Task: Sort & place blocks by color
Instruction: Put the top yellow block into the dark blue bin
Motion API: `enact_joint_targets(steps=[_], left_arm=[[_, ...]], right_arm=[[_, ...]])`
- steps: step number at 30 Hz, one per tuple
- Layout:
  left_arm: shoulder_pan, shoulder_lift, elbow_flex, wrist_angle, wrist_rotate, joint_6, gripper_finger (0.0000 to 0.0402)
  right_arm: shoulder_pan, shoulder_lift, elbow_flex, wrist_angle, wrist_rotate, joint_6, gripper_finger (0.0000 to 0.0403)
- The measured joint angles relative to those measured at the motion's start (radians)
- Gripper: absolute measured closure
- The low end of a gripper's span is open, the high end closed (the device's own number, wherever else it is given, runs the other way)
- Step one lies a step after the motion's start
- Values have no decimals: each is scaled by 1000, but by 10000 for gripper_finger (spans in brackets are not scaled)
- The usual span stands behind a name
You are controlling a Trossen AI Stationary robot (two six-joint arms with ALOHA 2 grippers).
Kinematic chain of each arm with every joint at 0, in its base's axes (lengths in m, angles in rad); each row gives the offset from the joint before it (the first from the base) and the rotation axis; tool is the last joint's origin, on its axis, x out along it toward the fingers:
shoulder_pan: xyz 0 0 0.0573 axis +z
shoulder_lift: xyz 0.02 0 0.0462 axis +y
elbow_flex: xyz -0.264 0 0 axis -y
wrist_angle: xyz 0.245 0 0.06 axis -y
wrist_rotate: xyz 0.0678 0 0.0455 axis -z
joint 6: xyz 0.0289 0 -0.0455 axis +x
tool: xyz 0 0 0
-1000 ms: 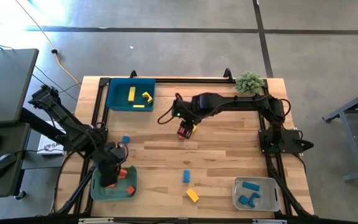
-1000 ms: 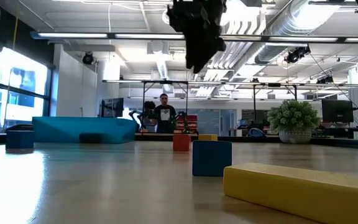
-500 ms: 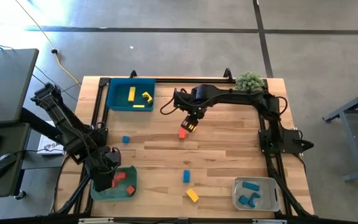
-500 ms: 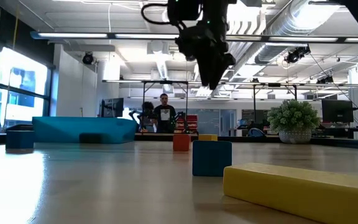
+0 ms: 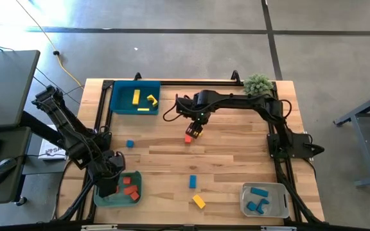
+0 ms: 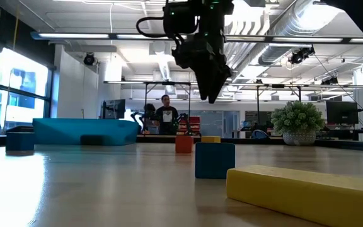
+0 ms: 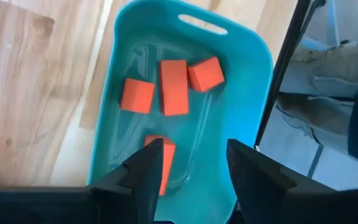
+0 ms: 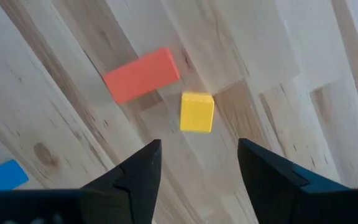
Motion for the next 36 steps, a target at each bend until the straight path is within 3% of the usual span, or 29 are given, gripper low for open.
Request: enact_joint_targets(steps=[10,22,36], left_arm=[[46,-1,0,-2,-35,11,229],[188,-65,-1,-12,-45,181,229],[347,-94,0,-28,-27,346,229]], right_arm=[[-16,31,-24,49,-7,14,191],[-17,42,-237,201,-25,36,191],[-23,48,-245,276,29,-10,192]])
